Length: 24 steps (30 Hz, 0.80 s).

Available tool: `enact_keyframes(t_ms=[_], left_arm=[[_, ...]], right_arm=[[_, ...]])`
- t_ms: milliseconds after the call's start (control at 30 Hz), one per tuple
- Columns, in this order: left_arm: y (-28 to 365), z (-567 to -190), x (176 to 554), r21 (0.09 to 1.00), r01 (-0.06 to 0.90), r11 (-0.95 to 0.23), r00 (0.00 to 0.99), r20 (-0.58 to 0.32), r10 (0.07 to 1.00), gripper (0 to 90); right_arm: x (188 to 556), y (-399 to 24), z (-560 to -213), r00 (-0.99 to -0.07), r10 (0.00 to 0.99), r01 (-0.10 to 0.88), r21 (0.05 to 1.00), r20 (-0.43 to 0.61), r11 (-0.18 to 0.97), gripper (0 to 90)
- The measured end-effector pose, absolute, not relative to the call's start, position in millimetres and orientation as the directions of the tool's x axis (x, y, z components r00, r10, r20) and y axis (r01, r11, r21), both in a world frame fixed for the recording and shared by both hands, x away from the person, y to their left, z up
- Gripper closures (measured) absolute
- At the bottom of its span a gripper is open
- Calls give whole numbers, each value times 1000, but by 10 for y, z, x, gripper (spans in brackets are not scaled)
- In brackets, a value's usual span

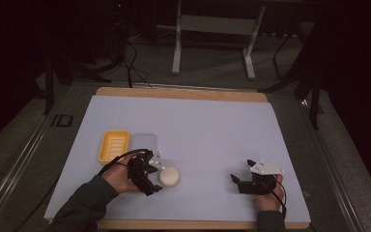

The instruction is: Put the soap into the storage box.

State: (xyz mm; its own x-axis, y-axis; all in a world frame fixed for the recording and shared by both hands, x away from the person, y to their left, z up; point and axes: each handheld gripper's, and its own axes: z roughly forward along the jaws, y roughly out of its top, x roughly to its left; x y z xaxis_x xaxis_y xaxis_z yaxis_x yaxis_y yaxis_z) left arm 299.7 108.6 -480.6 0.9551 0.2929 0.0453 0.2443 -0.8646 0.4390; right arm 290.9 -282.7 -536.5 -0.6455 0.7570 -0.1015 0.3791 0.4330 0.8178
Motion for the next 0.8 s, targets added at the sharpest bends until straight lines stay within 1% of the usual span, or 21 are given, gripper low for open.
enact_keyframes(t_ms=[100,467,800], left_arm=[[1036,-4797,3017,423,231,-876,960,47,276,187],[901,-4802,3101,382,198,-903,972,44,232,188],[806,-4832,3153,346,196,-917,974,41,223,182]], right_arm=[[2909,-2827,-5365,-646,757,379,818,-101,433,138],[2908,-2828,-5365,-647,755,377,818,-102,434,138],[2908,-2827,-5365,-649,754,376,818,-102,435,138]])
